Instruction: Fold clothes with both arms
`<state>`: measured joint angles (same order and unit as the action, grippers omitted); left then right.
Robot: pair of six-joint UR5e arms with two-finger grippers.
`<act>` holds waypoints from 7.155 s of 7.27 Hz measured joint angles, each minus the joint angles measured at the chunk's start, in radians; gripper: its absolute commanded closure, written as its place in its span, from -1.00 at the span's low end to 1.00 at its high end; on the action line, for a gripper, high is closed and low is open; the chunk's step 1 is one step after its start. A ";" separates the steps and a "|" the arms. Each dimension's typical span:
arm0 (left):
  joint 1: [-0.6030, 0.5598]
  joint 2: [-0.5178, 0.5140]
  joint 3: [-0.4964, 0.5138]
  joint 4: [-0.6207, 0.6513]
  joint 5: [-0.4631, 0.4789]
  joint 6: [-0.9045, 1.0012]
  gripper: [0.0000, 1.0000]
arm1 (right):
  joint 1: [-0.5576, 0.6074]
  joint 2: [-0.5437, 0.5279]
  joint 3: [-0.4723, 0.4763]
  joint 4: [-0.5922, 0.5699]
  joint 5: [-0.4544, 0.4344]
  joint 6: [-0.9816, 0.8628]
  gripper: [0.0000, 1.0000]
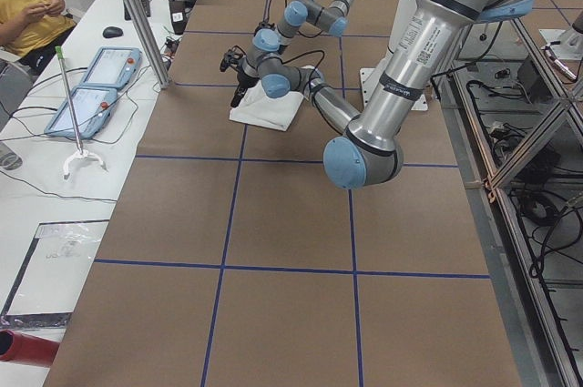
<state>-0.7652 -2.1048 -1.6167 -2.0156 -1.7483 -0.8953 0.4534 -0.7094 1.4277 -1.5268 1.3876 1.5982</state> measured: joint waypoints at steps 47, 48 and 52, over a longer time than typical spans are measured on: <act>-0.897 0.684 -0.106 0.318 -0.474 1.129 -1.00 | 1.086 -1.084 0.457 -0.254 0.841 -1.810 -1.00; -0.897 0.688 -0.110 0.363 -0.476 1.126 -1.00 | 1.087 -1.089 0.455 -0.254 0.841 -1.810 -1.00; -0.887 0.678 -0.126 0.398 -0.547 1.024 -1.00 | 1.088 -1.090 0.456 -0.253 0.840 -1.810 -1.00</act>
<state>-1.6524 -1.4268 -1.7423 -1.6179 -2.2955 0.1290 1.5416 -1.7995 1.8835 -1.7796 2.2274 -0.2117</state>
